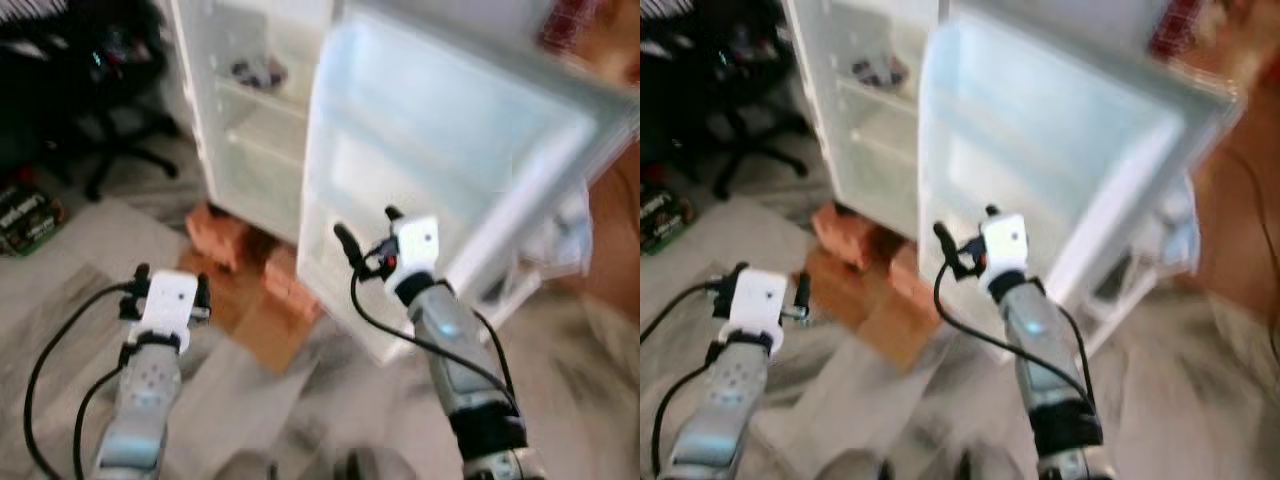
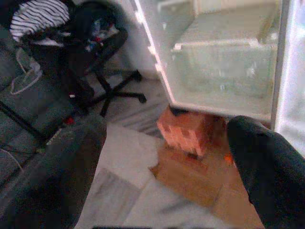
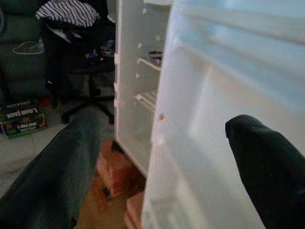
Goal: Restocking fridge
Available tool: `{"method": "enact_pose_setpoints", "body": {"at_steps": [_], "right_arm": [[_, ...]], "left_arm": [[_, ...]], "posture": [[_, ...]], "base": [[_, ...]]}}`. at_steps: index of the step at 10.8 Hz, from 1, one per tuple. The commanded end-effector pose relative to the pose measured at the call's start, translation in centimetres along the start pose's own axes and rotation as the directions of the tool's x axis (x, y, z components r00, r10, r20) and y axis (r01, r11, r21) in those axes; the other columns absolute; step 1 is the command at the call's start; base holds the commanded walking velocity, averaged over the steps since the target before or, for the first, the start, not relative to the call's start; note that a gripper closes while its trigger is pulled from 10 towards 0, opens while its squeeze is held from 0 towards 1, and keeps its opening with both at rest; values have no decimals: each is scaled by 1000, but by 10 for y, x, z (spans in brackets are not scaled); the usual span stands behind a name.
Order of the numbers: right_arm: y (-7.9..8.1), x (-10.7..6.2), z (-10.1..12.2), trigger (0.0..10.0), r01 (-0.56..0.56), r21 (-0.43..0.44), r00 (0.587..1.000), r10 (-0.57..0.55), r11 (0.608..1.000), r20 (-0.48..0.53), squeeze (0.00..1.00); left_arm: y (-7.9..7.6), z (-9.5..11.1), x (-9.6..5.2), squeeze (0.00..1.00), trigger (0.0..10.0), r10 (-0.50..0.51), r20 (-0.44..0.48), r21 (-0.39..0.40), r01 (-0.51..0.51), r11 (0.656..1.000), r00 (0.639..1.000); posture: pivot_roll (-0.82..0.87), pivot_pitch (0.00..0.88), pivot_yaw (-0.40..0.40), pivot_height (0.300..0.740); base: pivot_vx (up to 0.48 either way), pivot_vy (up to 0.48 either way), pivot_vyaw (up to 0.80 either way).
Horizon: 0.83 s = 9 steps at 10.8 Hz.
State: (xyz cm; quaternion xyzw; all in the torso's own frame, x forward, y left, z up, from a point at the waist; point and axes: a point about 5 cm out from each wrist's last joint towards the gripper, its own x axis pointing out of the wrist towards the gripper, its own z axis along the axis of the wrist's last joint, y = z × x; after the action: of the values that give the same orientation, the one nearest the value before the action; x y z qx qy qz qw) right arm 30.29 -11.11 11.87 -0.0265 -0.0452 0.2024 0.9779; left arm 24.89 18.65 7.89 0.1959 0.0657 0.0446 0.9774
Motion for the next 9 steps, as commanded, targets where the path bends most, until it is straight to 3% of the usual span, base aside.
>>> {"method": "enact_pose_setpoints", "body": {"at_steps": [1,3,4,5,6,7,8,9], "right_arm": [[-5,-1,4,10000,7,-2,1000,-7,1000,17,0],[-4,-5,0,10000,-30,38,1000,29,999,7,0],[2,-10,-5,10000,-110,85,993,112,990,-24,0],[8,-16,-12,10000,-208,128,974,218,970,-67,0],[11,-32,-28,10000,-333,151,917,357,931,-180,0],[-2,-37,-39,10000,-292,85,914,304,953,-267,0],[-22,-38,-47,10000,-164,36,931,166,986,-324,0],[-28,-38,-47,10000,-113,64,938,128,991,-322,0]], "left_arm": [[-7,-2,-3,0,10000,-29,-13,-11,29,1000,999],[-12,4,-4,0,10000,-58,18,-38,59,998,998],[-13,3,-5,0,10000,-66,12,-15,66,998,998],[-12,3,-4,0,10000,-64,11,-15,64,998,998],[-12,4,-3,0,10000,-66,18,-19,66,998,998],[-14,6,-3,0,10000,-67,24,-26,68,997,997],[-14,6,-3,0,10000,-64,25,-16,64,998,998],[-14,6,-3,0,10000,-59,25,-14,59,998,998]], "posture": [[157,117,-53,740],[158,115,-52,740],[159,114,-52,740],[159,114,-52,740],[161,111,-50,740],[162,109,-50,740],[164,106,-52,740],[165,105,-51,740]], "base": [[0,0,0],[0,0,0],[0,0,0],[0,0,0],[0,0,0],[0,-281,0],[0,-368,0],[0,-398,0]]}}
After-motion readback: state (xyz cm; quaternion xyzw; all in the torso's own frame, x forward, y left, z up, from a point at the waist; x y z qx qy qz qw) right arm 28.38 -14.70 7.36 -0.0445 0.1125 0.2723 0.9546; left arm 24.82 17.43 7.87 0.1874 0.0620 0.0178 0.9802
